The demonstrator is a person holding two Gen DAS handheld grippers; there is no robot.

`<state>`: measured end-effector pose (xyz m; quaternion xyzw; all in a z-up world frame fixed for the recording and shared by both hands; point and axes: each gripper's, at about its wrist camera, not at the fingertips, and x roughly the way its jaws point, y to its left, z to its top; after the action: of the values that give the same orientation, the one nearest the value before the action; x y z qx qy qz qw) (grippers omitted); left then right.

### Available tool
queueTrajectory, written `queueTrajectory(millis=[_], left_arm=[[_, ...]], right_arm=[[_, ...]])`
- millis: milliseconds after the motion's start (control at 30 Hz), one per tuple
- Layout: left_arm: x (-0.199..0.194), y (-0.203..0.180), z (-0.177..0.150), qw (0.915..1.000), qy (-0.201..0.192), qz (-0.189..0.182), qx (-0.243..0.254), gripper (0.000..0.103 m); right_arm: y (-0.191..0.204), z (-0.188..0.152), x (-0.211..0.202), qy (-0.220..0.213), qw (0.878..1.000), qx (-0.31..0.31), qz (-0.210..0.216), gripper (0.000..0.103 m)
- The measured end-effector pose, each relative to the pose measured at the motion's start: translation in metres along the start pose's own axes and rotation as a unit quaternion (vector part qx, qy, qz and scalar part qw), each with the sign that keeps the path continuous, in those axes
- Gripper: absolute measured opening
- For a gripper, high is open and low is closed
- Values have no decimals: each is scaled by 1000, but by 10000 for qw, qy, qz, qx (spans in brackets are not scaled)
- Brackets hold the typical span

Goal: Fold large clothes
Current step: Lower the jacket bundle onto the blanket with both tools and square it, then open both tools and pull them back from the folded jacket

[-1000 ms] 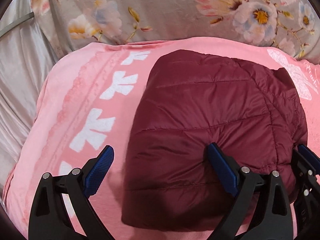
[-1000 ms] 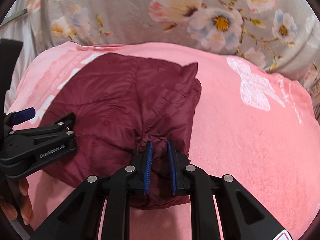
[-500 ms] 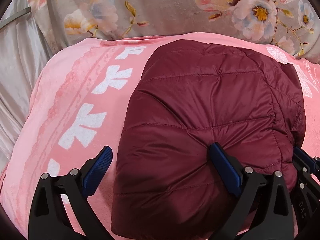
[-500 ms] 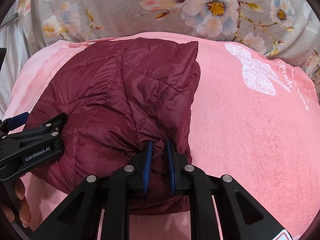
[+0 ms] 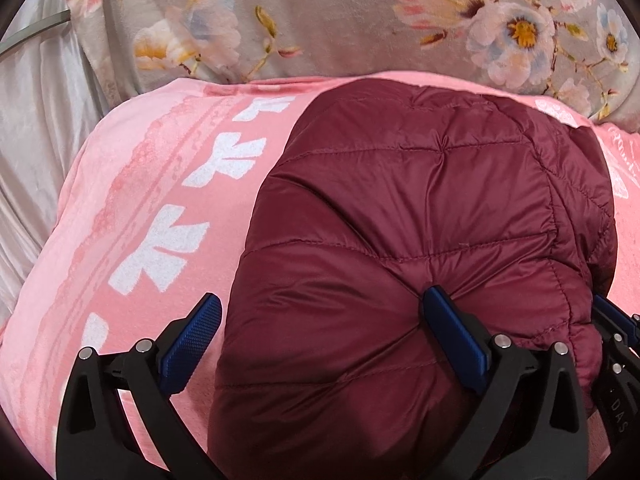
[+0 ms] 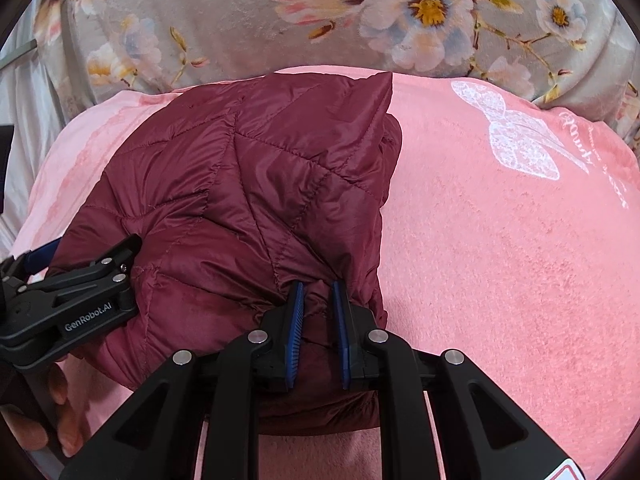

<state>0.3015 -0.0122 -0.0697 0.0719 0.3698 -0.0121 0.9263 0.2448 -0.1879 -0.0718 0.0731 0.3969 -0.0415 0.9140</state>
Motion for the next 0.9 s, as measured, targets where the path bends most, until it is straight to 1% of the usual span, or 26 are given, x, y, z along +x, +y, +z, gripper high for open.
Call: queueTrajectory(millis=[67,100,167,200,233,300,367,400,433,467,500,533,567,633,733,833,900], left_arm=[[0,3,-2,9999,-54,-83,-87,98],[-1,6,-2,9998,-59,-140,-132,98],[-2,13,-2,9991,-60,-288,-293,98],[-5,15,-3,9990,-63,-289,-337,98],[-12,17,-6,9991,-54,-214,-371,98],[-29,19,-15,9994,-176,-109,-292,98],[-45,22,-23,9992,-245,-125,-282,98],[-55,24,-28,9991,-265,-134,-306,98],[-61,25,-33,9990,-260,-155,-342,98],[-70,25,-38,9988,-249,-201,-382,98],[-75,26,-42,9986,-232,-236,-411,98],[-81,25,-49,9984,-189,-274,-452,98],[-85,24,-55,9984,-125,-294,-468,98],[-89,20,-67,9985,-20,-268,-480,98],[-94,13,-83,9987,125,-172,-459,98],[-105,8,-91,9992,-15,28,-410,98],[-112,7,-94,9991,-169,46,-380,98]], right_arm=[[-5,-1,-1,-26,9998,112,138,12],[-11,-1,-5,-101,9992,253,277,12],[-21,-3,-16,-260,9978,530,306,12],[-29,-5,-28,-412,9966,688,196,17],[-35,-8,-41,-551,9957,739,-107,24],[-45,-13,-57,-636,9947,696,-403,25],[-53,-21,-72,-567,9951,736,-353,26],[-55,-25,-77,-544,9952,748,-314,31],[-56,-29,-82,-520,9954,751,-276,39],[-54,-36,-88,-488,9958,743,-223,44],[-51,-41,-92,-467,9962,714,-184,52],[-46,-47,-95,-449,9967,661,-151,57],[-40,-53,-97,-431,9973,589,-131,59],[-26,-68,-99,-355,9986,395,-79,68],[-7,-85,-97,-278,9995,125,-91,72],[8,-95,-98,-283,9993,-104,-234,78],[12,-97,-104,-421,9983,-193,-358,82]])
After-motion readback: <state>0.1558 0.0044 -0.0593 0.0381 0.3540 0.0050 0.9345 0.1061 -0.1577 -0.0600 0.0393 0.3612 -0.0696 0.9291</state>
